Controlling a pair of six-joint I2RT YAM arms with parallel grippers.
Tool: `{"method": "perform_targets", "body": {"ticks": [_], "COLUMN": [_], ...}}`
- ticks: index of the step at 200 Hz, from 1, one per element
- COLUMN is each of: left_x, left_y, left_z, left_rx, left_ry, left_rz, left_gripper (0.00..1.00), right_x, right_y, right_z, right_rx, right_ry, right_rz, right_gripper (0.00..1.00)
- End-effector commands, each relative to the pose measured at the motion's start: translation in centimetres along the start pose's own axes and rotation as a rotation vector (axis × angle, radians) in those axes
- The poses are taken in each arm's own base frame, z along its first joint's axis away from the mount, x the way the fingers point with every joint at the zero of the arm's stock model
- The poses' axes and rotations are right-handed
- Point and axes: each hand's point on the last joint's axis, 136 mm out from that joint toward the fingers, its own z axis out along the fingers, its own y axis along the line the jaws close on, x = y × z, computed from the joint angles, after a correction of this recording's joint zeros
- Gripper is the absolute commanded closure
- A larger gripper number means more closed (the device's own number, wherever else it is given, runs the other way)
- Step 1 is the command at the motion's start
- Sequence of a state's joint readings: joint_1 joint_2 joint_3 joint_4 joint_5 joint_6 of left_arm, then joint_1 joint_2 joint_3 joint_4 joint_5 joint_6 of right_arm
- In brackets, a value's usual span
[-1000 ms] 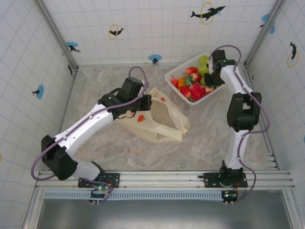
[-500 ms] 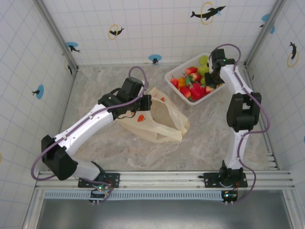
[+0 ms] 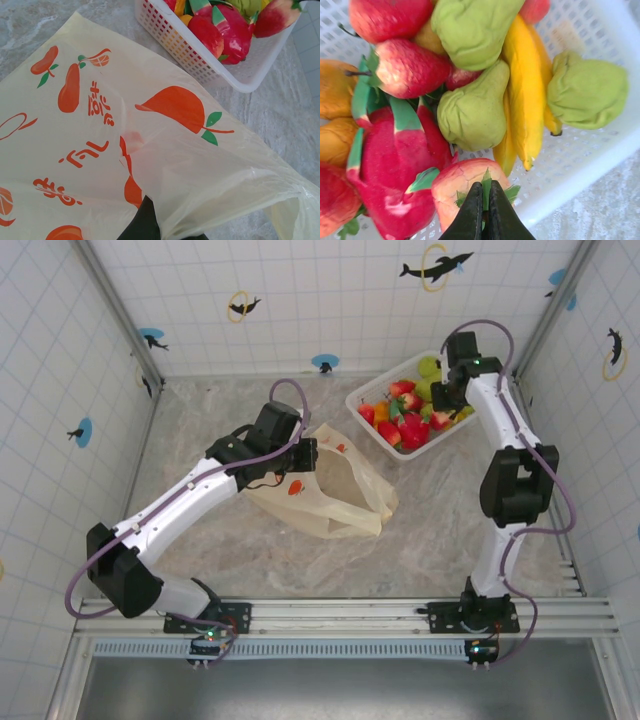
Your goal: Place the fake fruits into the plastic bag and tie a complex knot
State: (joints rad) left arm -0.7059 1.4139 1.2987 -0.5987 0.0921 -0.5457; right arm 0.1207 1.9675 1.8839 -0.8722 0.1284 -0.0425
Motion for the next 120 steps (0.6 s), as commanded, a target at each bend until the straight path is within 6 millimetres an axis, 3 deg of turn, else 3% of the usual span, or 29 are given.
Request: {"method": "perform_targets", "body": {"ticks": [1,48,95,120], "left_x": [-0.8,-0.9,-1.0,-1.0], "left_y": [-0.1,-0.9,-0.7,-0.9], "left_z": [-1.3,-0.7,-0.3,-0.2], "left_rx": [-0.002,0.037,0.036,0.048], "left_ry": [-0.026,-0.009,0.0,0.003], "left_rz": [0.017,0.021,0.012,0.01], "left_gripper": [1.0,1.0,1.0,1.0], "right_x": [-3.0,-4.0,-1.4,0.6], "right_y": [-0.1,0.6,3.9,6.9], "right_z": [-5.4,-12.4,-21.2,-25.6], "right_rx": [-0.014,-0.07,-0.224,-0.357], "right_ry": [-0.142,-0.294,-0.502,-0.608], "right_rz": [0.017,0.062,0.098,0.093], "right_gripper": [1.0,1.0,1.0,1.0]}}
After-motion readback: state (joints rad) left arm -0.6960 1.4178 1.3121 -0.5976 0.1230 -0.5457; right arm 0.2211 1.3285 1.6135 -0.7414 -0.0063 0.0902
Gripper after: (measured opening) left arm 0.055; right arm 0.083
